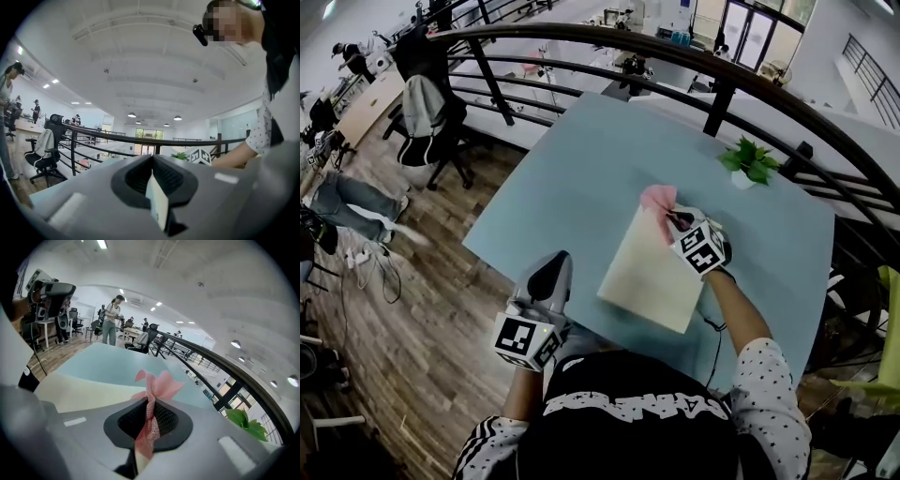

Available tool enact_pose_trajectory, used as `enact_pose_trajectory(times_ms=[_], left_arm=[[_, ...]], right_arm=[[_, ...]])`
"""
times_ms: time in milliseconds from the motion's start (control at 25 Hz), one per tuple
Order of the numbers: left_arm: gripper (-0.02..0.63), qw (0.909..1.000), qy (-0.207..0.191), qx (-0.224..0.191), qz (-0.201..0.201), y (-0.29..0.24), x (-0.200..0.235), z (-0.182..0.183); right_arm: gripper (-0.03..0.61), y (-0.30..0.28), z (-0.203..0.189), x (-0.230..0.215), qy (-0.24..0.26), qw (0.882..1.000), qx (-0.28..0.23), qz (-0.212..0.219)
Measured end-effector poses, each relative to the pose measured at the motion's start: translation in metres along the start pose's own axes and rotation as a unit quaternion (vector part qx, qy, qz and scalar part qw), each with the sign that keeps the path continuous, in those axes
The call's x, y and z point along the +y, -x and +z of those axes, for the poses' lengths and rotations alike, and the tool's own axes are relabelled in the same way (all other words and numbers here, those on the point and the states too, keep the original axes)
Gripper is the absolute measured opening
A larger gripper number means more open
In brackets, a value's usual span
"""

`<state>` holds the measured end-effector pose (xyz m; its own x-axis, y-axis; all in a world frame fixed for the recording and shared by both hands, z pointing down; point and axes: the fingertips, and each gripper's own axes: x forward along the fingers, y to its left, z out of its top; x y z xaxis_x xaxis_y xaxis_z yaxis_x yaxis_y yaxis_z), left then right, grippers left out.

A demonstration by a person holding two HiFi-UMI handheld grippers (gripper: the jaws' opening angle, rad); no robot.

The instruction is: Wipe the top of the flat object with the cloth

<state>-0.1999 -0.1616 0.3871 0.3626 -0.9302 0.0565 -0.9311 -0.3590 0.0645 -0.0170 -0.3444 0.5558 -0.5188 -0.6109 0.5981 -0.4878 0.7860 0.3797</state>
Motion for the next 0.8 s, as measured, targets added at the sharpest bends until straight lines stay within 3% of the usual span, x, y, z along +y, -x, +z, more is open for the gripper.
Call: enact_pose_trajectory(times_ms=[240, 560, 800], left_arm=[[0.0, 0.9998, 0.0, 0.004, 0.018, 0.007, 0.013, 0.0], [0.0, 0.9992, 0.007, 0.011, 0.037, 0.012, 0.026, 0.002], [0.0, 0.9993, 0.003, 0.006, 0.037, 0.009, 0.03, -0.003]], right_arm=[[0.02, -0.021, -0.025, -0.029, -0.01, 0.998, 0.051, -0.02], [0.02, -0.042, -0.05, -0.029, 0.015, 0.994, 0.104, -0.013], [0.008, -0.045, -0.049, -0.018, 0.102, 0.987, 0.121, -0.007]])
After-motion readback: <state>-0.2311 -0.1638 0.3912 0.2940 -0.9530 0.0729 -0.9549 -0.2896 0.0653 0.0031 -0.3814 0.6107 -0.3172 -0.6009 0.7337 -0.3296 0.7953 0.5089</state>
